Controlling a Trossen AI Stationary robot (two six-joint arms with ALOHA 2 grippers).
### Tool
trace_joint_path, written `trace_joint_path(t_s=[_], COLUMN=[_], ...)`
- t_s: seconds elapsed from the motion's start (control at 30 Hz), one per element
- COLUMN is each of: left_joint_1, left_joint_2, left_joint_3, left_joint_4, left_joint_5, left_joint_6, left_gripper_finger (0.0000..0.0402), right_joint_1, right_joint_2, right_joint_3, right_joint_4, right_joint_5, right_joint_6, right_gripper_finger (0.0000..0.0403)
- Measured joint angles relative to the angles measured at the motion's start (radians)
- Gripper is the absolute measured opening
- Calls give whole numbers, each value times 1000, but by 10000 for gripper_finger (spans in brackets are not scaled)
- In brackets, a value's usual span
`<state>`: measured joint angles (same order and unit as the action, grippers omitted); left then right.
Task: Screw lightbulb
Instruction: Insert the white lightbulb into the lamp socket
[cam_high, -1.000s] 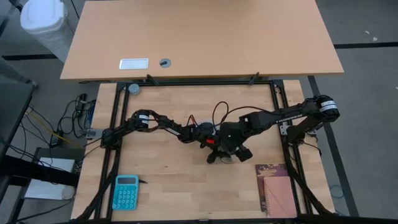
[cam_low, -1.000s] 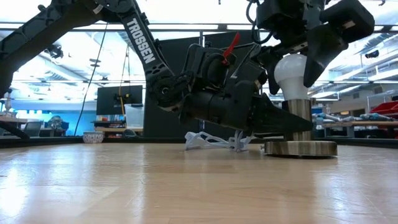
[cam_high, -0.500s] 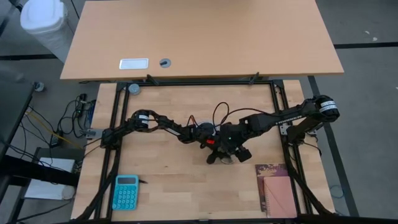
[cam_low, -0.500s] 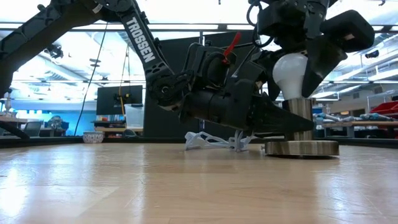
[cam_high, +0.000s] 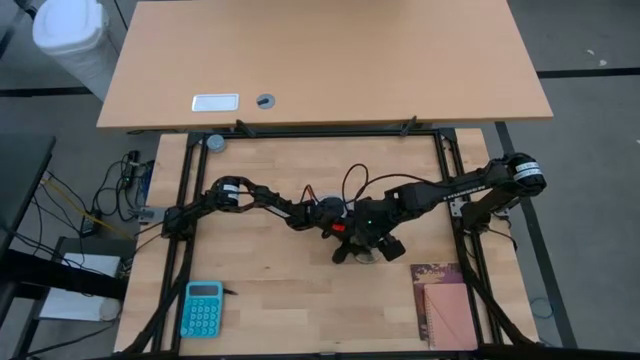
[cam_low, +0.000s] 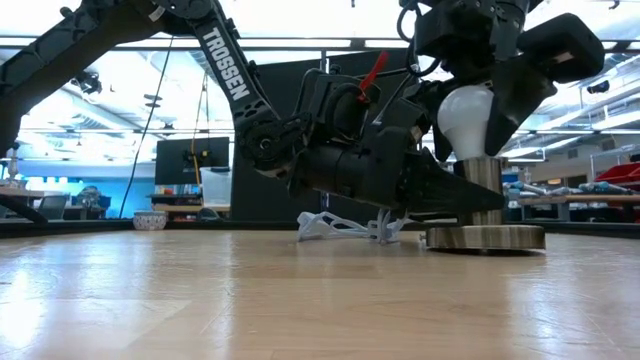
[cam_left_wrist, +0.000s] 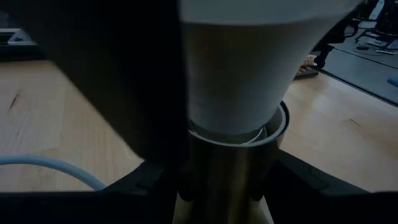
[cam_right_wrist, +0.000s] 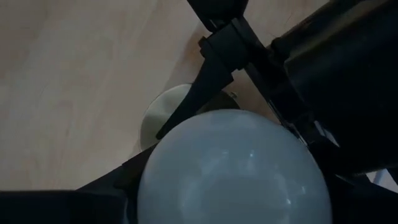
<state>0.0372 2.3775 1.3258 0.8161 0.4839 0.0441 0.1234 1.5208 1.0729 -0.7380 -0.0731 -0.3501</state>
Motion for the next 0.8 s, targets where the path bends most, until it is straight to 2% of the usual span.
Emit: trace_joint_path(t_s=[0.13, 0.43, 0.63, 0.8], left_joint_1=[0, 0, -1, -2], left_joint_2=[0, 0, 0, 0], left_joint_3=[0, 0, 0, 0], left_joint_4=[-1, -1, -1, -1], left_joint_5=[-1, -5, -57, -129], left_joint_6=[-1, -3, -15, -26], left_gripper_finger=[198, 198, 198, 198], right_joint_1=[1, 1, 0, 0], right_joint_2=[0, 0, -1, -2], right_joint_3=[0, 0, 0, 0], right_joint_4=[3, 0, -4, -23], right_joint_5=[-1, 0, 2, 28], right_joint_6=[-3, 3, 28, 53], right_gripper_finger=[249, 269, 248, 259])
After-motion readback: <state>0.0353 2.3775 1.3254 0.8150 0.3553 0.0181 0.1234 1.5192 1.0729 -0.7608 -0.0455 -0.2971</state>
